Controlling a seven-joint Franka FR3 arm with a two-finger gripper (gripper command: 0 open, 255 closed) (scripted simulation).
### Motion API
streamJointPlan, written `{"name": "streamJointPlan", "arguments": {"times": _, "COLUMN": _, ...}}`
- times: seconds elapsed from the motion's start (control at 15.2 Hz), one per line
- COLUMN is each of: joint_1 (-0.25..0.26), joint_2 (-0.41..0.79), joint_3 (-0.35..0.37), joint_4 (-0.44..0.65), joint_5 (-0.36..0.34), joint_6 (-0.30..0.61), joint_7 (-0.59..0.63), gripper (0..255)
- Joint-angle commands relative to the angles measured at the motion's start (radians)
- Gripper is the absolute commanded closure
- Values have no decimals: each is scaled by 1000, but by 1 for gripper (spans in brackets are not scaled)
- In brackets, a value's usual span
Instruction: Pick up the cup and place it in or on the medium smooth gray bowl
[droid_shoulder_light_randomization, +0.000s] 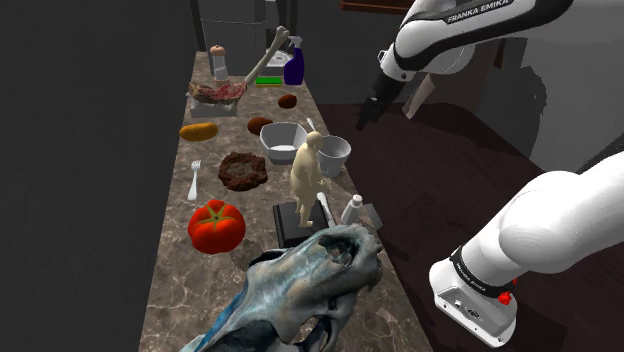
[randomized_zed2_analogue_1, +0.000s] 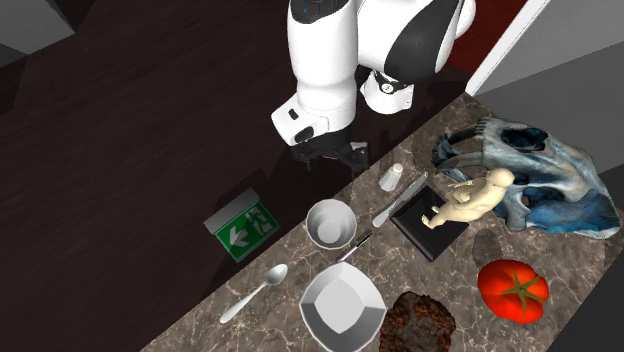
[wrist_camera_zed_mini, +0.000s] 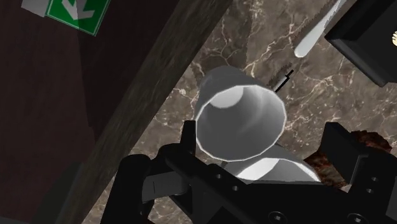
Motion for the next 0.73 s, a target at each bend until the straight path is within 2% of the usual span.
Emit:
{"name": "streamJointPlan", "arguments": {"times": 0.0, "joint_1": 9, "joint_2": 74, "joint_3": -21, "joint_4": 4, "joint_5": 35, "joint_6": 70, "joint_7": -45, "gripper": 0}}
{"name": "streamJointPlan", "arguments": {"times": 0.53, "joint_1": 31, "joint_2": 395, "joint_3": -55, "joint_4": 129, "joint_5": 261, "joint_6": 242, "joint_7": -258, "gripper": 0}}
{"name": "streamJointPlan", "arguments": {"times": 0.66, "joint_1": 32, "joint_2": 419, "joint_3": -47, "joint_4": 129, "joint_5": 282, "joint_6": 264, "joint_7": -273, "gripper": 0}}
